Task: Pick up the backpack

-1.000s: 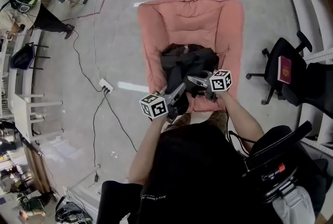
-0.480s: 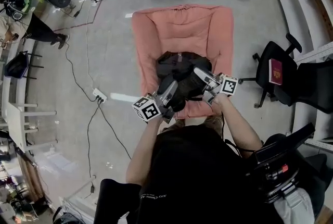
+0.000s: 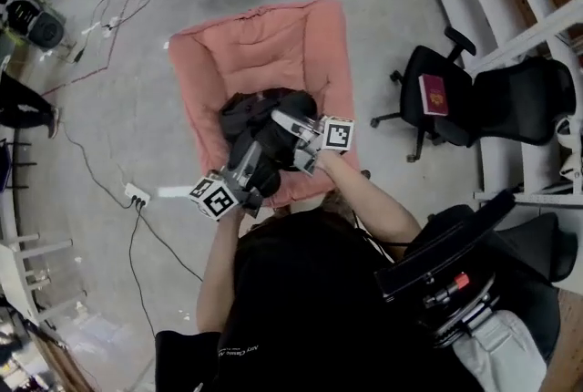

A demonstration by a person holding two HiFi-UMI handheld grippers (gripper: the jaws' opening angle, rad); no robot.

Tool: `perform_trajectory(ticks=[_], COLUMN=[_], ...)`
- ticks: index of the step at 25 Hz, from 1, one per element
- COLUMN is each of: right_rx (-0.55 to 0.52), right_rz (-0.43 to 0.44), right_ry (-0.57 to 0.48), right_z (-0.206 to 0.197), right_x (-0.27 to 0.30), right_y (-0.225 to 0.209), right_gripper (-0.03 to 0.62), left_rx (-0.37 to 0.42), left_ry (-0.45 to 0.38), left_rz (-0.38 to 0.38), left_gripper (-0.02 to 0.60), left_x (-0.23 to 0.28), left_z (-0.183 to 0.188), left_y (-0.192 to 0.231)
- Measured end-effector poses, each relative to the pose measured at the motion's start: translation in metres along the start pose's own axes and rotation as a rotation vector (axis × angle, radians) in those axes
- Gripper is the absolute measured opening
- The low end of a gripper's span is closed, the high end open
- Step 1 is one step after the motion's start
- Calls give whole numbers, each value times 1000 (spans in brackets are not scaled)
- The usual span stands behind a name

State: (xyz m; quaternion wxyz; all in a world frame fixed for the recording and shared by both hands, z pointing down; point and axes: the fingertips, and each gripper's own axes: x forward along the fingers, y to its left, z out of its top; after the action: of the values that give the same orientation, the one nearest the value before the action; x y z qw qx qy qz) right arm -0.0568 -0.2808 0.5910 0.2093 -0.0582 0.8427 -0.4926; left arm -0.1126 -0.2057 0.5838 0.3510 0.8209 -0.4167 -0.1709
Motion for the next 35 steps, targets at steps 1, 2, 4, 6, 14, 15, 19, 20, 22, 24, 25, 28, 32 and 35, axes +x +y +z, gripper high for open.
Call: perform_trajectory(ticks=[1, 2, 4, 6, 14, 15, 19, 20, 22, 24, 25, 28, 32, 35], right_rx=[26, 21, -104, -321, 117, 105, -76, -106, -128, -87, -70, -30, 105, 106], right_rz=[-2, -48, -257, -469, -85, -64, -164, -196, -259, -329, -345, -272, -105, -84], right_ry=[-60, -87, 8, 183, -59, -48, -17, -42, -83, -93, -91, -66, -4, -51], right_z=[14, 23, 17, 1, 28, 28, 32, 35, 37, 33, 32, 37, 21, 21], right_x=[-1, -8, -21, -22, -22, -29, -33, -27, -15, -10, -11, -17, -14, -11], right_y=[3, -1, -27, -52, -11, -8, -11, -14, -24, -41, -44, -32, -4, 0], right_gripper=[80, 78, 70, 58, 54, 77, 128, 133, 133, 72, 36, 31, 45, 136], left_rx=[0, -3, 1, 18, -59, -75, -94, -68, -1, 44, 46, -35, -66, -37], left_ry=[-3, 14, 75, 133, 7, -25, -37, 6, 113, 177, 172, 25, -90, -37], left_rz=[-3, -25, -93, -138, -107, -97, -110, -126, -161, -185, -183, -127, -18, -13], left_gripper=[23, 23, 23, 23, 28, 28, 28, 28, 28, 29, 29, 34, 34, 37], left_x=[3, 14, 36, 42, 31, 30, 35, 39, 48, 51, 50, 42, 40, 54], left_z=[3, -2, -20, -31, -5, -1, 6, 1, -17, -29, -28, 4, 38, 32], left_y=[-2, -9, -25, -34, -14, -10, -8, -12, -23, -29, -27, -6, 16, 10])
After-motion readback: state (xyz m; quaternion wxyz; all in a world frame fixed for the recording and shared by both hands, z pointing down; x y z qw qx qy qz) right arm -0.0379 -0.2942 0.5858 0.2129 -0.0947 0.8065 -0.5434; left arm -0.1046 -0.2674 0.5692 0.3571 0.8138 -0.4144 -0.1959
